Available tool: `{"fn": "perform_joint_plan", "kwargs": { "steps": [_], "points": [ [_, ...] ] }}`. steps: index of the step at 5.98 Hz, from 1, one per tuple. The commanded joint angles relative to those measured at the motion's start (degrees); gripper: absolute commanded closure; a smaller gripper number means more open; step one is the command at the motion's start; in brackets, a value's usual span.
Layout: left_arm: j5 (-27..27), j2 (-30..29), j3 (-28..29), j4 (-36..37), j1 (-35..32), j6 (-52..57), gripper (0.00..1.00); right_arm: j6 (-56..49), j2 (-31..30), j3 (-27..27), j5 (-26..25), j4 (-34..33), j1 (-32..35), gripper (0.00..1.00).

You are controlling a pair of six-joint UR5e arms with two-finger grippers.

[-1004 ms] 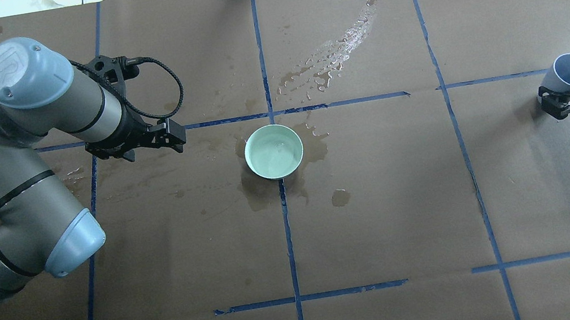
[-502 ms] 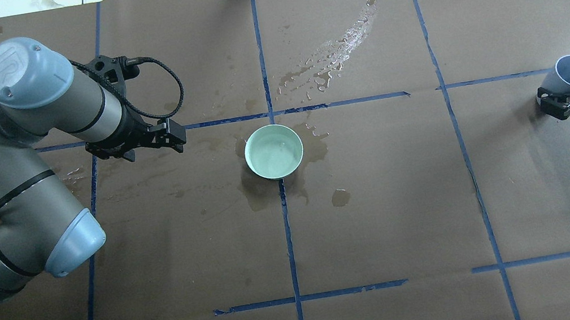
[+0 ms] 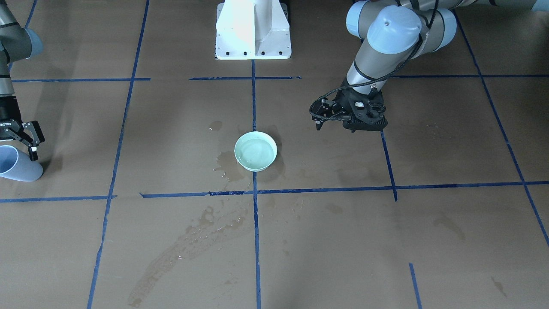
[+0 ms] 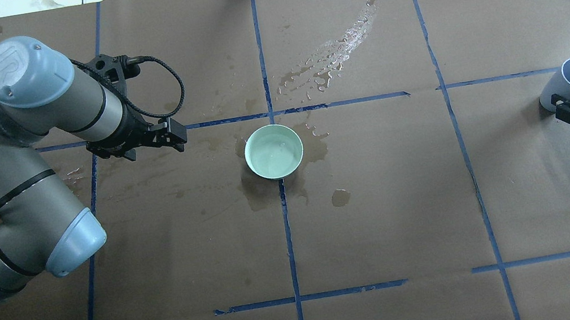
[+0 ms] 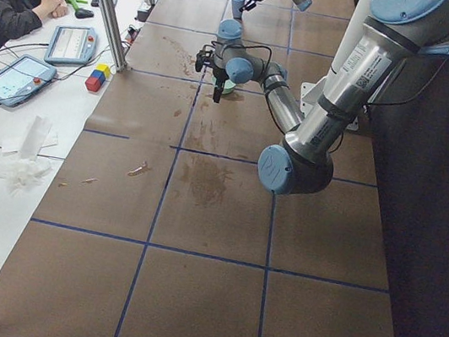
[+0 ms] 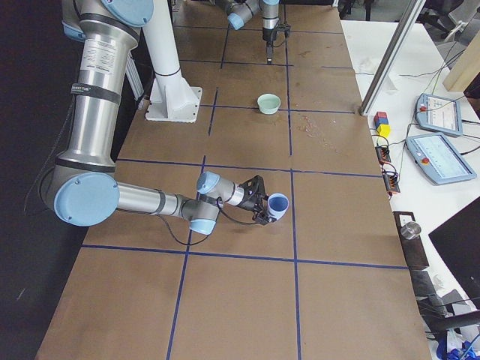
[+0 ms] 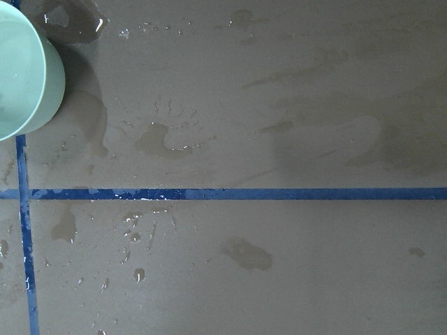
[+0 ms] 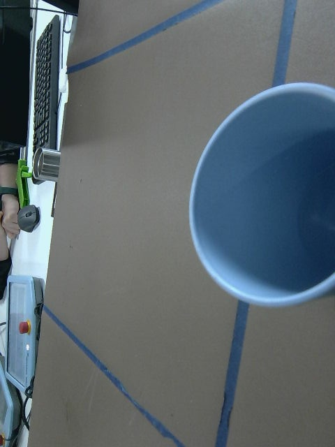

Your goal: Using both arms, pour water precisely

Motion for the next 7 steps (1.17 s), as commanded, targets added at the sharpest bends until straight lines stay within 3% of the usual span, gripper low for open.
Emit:
{"fn": "perform_joint_plan", "kwargs": {
  "steps": [1, 4, 5, 6, 7],
  "points": [
    [0.0, 0.17, -0.07, 0.0, 0.0, 0.03, 0.0, 1.63, -0.22, 0.0, 0.95, 2.03, -2.05, 0.0],
    [-0.09, 0.17, -0.15, 0.0, 0.0, 0.03, 0.0, 1.55, -7.31, 0.27, 5.16, 10.71, -2.51, 0.0],
    [0.0, 0.08, -0.15, 0.0, 0.0, 0.03, 0.0, 1.38, -9.25, 1.23, 8.74, 12.22, -2.07, 0.0],
    [0.09, -0.09, -0.15, 0.0, 0.0, -1.02, 0.0, 0.85, -9.62, 1.5, 13.99, 12.23, 1.67, 0.0],
    [0.26, -0.35, -0.15, -0.09, 0.44, -2.07, 0.0, -1.33, -8.92, 1.24, 27.19, 11.71, 11.72, 0.0]
  ]
}}
